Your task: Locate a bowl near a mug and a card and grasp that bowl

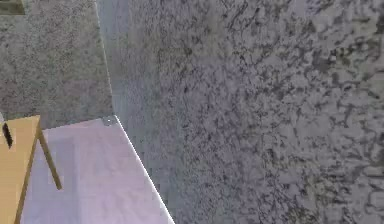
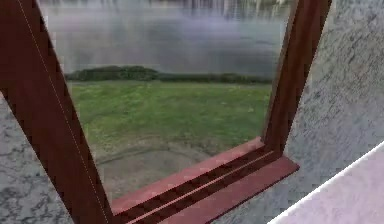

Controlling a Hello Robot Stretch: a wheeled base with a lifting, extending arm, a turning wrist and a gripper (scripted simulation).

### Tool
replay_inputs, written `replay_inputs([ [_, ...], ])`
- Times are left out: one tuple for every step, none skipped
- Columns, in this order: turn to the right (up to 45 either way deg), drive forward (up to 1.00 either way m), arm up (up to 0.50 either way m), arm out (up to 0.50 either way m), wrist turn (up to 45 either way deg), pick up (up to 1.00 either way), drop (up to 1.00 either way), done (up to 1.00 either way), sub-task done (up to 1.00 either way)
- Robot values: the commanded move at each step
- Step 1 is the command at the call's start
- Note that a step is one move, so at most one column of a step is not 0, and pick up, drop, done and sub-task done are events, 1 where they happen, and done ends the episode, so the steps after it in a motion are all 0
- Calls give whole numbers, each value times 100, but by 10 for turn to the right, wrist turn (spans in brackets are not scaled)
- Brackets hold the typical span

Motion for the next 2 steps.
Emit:
replay_inputs([
  [-360,0,0,0,0,0,0,0,0],
  [0,70,0,0,0,0,0,0,0],
])
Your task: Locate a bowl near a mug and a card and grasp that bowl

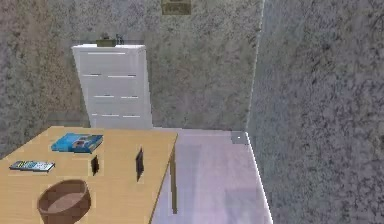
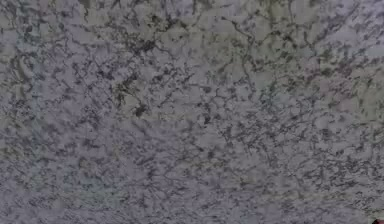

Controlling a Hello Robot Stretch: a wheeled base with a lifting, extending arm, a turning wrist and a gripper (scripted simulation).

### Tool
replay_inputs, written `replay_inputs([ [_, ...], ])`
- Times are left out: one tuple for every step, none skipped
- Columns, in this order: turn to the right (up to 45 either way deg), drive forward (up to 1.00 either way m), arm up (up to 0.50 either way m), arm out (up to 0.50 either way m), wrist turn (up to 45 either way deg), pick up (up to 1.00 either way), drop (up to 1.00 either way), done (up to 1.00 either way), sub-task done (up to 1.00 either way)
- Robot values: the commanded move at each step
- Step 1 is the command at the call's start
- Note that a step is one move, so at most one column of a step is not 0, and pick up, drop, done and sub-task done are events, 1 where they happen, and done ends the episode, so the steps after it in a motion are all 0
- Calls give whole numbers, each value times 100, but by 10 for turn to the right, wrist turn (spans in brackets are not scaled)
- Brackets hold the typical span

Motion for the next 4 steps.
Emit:
replay_inputs([
  [-450,0,0,0,0,0,0,0,0],
  [-450,0,0,0,0,0,0,0,0],
  [-330,0,0,0,0,0,0,0,0],
  [0,0,50,0,0,0,0,0,0],
])
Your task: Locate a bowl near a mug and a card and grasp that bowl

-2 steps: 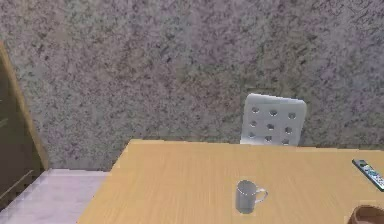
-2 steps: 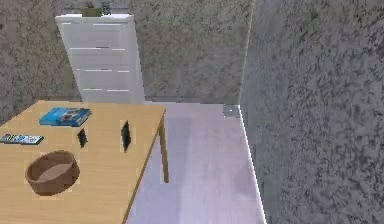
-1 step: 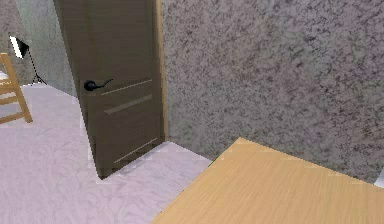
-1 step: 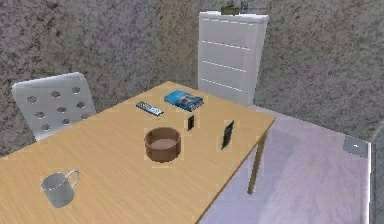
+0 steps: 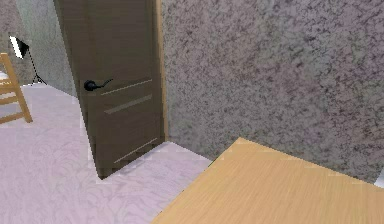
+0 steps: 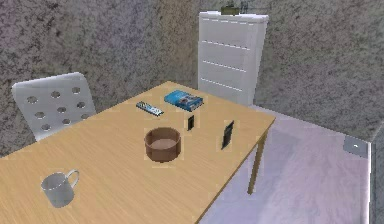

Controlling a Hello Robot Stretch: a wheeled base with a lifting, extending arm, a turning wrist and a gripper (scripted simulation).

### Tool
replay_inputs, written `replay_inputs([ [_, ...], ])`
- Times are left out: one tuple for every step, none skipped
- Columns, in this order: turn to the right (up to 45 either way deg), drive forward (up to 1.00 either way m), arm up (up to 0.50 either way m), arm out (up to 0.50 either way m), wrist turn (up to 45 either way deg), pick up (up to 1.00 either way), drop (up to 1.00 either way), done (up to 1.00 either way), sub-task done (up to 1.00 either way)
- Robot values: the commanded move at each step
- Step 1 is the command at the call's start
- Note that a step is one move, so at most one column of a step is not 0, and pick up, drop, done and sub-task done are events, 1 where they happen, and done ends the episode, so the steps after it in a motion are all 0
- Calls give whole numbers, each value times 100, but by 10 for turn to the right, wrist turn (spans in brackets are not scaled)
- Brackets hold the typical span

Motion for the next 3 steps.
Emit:
replay_inputs([
  [0,0,32,0,0,0,0,0,0],
  [0,0,0,42,0,0,0,0,0],
  [0,0,0,0,450,0,0,0,0],
])
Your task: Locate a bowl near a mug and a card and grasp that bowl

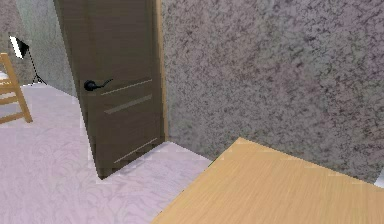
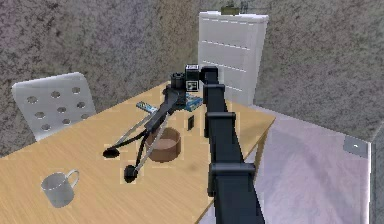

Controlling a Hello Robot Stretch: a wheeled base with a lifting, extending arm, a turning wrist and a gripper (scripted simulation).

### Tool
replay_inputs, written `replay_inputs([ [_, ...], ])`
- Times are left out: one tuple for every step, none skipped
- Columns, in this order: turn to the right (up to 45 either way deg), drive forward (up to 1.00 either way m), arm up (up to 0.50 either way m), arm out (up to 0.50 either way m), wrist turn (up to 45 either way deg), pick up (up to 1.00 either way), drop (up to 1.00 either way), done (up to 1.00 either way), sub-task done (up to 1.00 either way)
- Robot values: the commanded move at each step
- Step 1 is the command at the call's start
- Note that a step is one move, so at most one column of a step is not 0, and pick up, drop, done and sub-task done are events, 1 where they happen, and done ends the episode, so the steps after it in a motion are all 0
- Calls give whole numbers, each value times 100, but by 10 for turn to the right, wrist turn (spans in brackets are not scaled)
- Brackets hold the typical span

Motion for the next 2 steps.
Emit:
replay_inputs([
  [0,0,0,0,450,0,0,0,0],
  [0,0,0,0,450,0,0,0,0],
])
